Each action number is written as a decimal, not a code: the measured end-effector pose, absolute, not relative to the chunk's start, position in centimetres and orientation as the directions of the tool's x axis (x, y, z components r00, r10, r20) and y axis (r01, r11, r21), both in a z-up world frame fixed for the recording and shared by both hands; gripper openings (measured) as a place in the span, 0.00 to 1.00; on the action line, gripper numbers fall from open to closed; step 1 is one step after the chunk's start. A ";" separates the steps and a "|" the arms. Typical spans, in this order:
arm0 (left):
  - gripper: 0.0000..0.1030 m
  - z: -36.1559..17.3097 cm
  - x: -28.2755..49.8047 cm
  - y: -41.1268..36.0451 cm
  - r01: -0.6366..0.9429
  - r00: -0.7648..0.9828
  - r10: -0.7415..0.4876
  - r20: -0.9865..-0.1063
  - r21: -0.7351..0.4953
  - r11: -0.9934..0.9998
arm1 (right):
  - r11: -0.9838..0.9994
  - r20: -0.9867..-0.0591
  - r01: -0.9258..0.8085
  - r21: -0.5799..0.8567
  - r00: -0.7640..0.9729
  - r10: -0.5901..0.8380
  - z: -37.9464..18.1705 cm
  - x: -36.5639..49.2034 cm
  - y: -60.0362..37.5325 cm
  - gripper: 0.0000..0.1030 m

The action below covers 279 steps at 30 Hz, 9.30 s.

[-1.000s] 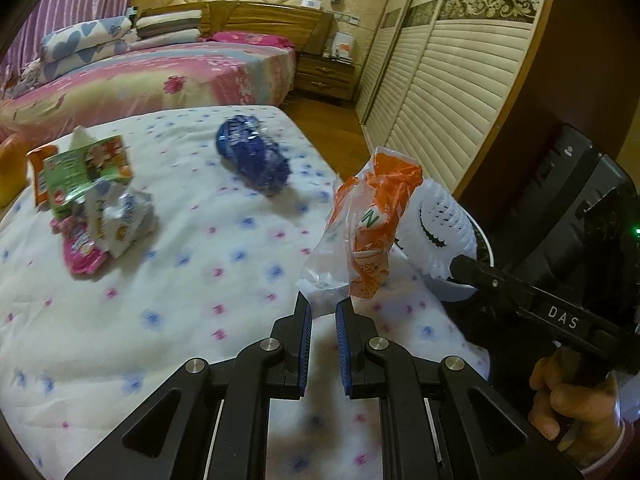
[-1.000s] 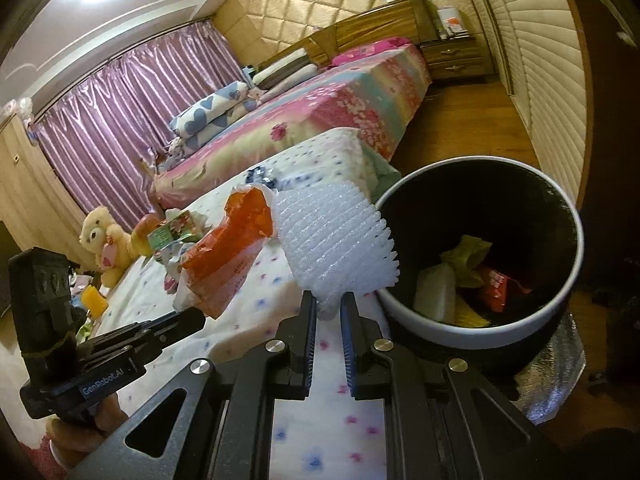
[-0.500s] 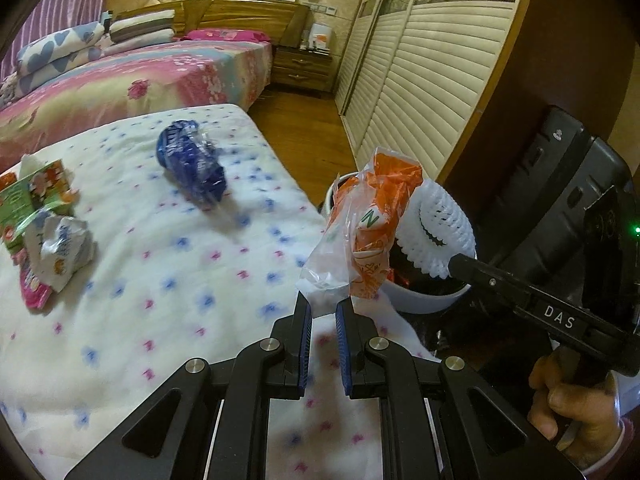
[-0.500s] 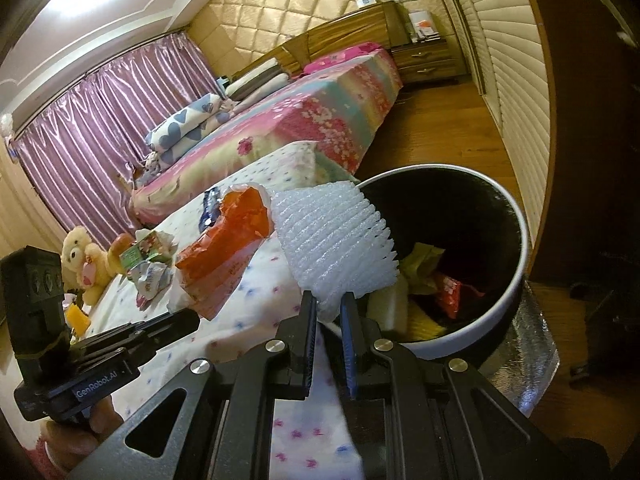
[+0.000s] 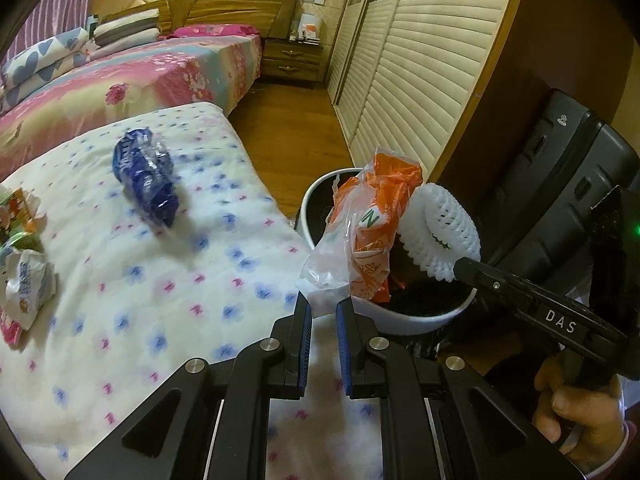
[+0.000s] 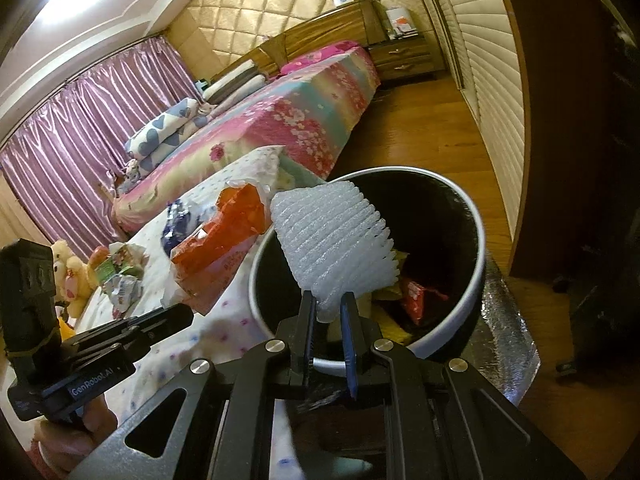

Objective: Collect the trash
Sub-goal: 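Carry the orange bag and white mesh net in both tools over the bin, then open both tools to drop the orange bag and mesh net into the bin, then move both open tools back over the remaining items on the bed, then grasp the silver snack wrapper with the left tool while the right tool grasps the blue bag, then carry the silver wrapper and blue bag in both tools over the bin, then open both tools to drop the silver wrapper and blue bag into the bin, then move both open tools back over the remaining items on the bed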

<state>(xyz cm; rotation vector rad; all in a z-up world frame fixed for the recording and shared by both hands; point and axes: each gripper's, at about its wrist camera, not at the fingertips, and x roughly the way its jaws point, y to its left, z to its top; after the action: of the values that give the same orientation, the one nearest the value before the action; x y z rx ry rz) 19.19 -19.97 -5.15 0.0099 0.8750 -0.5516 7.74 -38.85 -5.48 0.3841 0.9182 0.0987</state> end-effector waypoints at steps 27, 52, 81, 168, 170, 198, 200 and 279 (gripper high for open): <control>0.12 -6.0 22.0 -24.4 0.472 0.485 -0.434 -0.759 -0.191 0.861 | 0.943 -0.797 0.130 0.307 0.577 0.180 -6.6 10.5 -41.7 0.13; 0.60 -4.7 17.3 -15.2 0.303 0.585 -0.352 -0.731 -0.205 0.931 | 0.941 -0.760 0.067 0.332 0.610 0.225 -5.1 10.0 -37.5 0.78; 0.62 -4.0 15.2 -1.4 -0.003 0.673 -0.175 -0.719 -0.239 0.971 | 0.905 -0.749 -0.192 0.379 0.511 0.422 -5.8 12.4 -24.4 0.88; 0.11 -4.7 17.6 -14.4 0.385 0.567 -0.460 -0.683 -0.274 0.881 | 0.918 -0.736 0.042 0.395 0.613 0.289 -4.7 7.9 -35.2 0.20; 0.11 -4.7 17.7 -15.0 0.395 0.563 -0.465 -0.683 -0.271 0.878 | 0.918 -0.736 0.050 0.394 0.616 0.282 -4.8 7.7 -35.6 0.20; 0.12 -5.6 20.8 -21.9 0.487 0.511 -0.499 -0.700 -0.243 0.839 | 0.919 -0.760 0.148 0.364 0.618 0.202 -5.6 8.0 -40.4 0.21; 0.12 -5.8 21.1 -22.3 0.493 0.507 -0.499 -0.703 -0.238 0.837 | 0.919 -0.762 0.154 0.364 0.616 0.199 -5.8 8.1 -40.7 0.21; 0.62 -5.1 17.8 0.0 -0.069 0.652 -0.106 -0.751 -0.198 0.978 | 0.897 -0.743 -0.129 0.423 0.517 0.425 -5.5 11.0 -25.7 0.82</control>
<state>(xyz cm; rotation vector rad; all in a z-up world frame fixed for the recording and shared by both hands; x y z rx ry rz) 17.80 0.01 -5.10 -0.2168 0.8617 -0.0209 11.05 -25.74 -5.45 0.3348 0.9755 0.3400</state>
